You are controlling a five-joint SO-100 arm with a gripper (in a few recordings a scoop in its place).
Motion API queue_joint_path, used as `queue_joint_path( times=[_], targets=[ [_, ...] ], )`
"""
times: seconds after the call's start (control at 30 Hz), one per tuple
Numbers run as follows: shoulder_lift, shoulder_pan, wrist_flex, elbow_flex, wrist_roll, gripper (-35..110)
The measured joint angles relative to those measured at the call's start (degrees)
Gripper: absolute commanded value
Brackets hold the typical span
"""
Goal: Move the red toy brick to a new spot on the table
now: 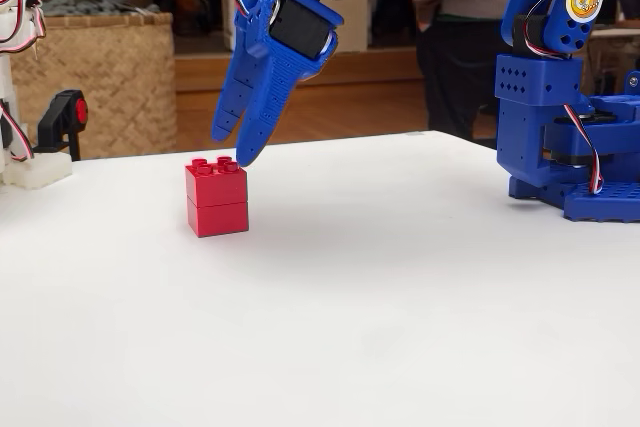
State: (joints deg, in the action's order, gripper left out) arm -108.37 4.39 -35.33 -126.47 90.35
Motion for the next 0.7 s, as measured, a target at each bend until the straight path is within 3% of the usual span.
queue_joint_path(
  times=[0.7],
  targets=[
    [8.44, 6.77, 13.1, -0.35, 4.31, 33]
  ],
)
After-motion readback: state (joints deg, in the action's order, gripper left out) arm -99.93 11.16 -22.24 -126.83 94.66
